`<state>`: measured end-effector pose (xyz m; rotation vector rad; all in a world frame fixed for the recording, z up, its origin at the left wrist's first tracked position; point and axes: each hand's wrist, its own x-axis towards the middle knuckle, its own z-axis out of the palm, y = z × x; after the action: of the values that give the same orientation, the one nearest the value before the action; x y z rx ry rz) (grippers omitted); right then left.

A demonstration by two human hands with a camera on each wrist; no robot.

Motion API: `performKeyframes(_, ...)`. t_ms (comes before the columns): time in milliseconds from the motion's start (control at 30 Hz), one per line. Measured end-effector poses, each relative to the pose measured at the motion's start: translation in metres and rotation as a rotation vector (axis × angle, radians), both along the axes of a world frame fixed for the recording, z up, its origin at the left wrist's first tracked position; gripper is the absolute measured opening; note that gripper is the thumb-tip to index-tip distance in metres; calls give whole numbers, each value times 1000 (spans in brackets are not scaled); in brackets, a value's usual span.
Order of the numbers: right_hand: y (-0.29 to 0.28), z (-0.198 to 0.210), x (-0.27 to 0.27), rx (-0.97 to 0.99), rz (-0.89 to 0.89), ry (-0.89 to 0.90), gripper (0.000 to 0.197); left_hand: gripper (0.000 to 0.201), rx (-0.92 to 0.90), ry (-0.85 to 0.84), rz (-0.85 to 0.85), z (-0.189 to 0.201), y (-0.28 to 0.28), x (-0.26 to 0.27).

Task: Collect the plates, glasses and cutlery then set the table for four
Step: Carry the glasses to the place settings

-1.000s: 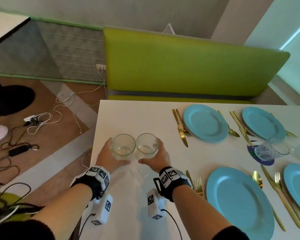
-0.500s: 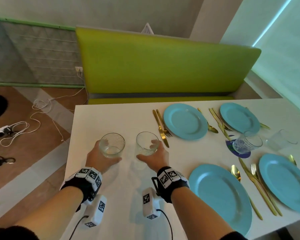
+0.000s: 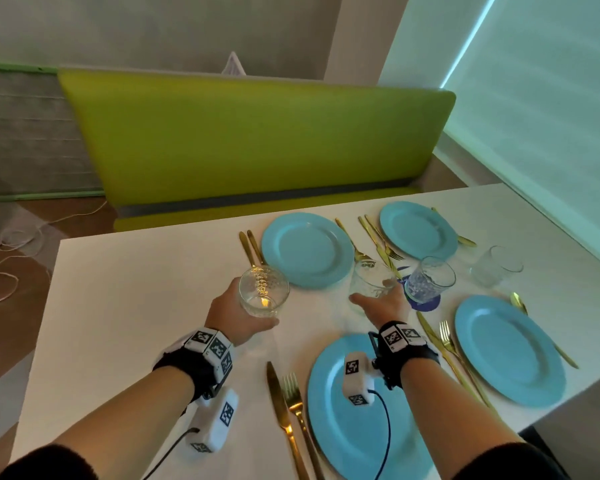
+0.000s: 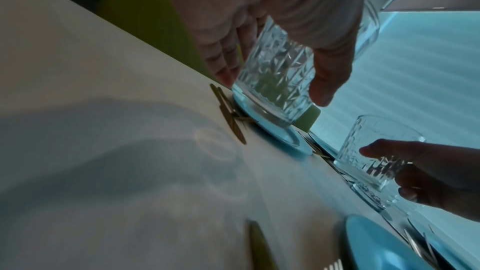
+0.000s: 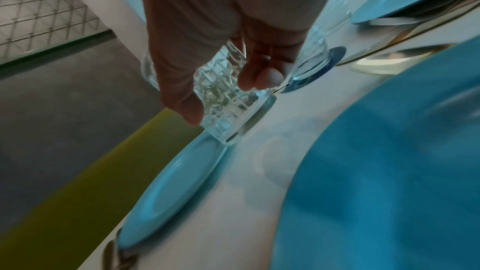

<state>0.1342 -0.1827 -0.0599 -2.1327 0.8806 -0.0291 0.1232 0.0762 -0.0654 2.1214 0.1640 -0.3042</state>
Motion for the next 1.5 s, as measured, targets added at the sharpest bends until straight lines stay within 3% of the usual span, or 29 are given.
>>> performKeyframes(267,-47,-21,3,34,-102,22,83,90,-3,22,-7,-6,-43,10)
performKeyframes(800,-61,-37,10,64,-104,19,82,90,38,32,21,-9,-61,7)
performKeyframes(1000,-63,-44,11,61,-103,30,94,89,39,43,16,-11,-65,5)
performKeyframes(1200,-72,-63,13,50,-47,72,105,90,38,65,7,-16,-67,2)
performKeyframes(1500,-81,-46,-3,-18,31,100,108,94,51,92,-42,-21,-74,-1)
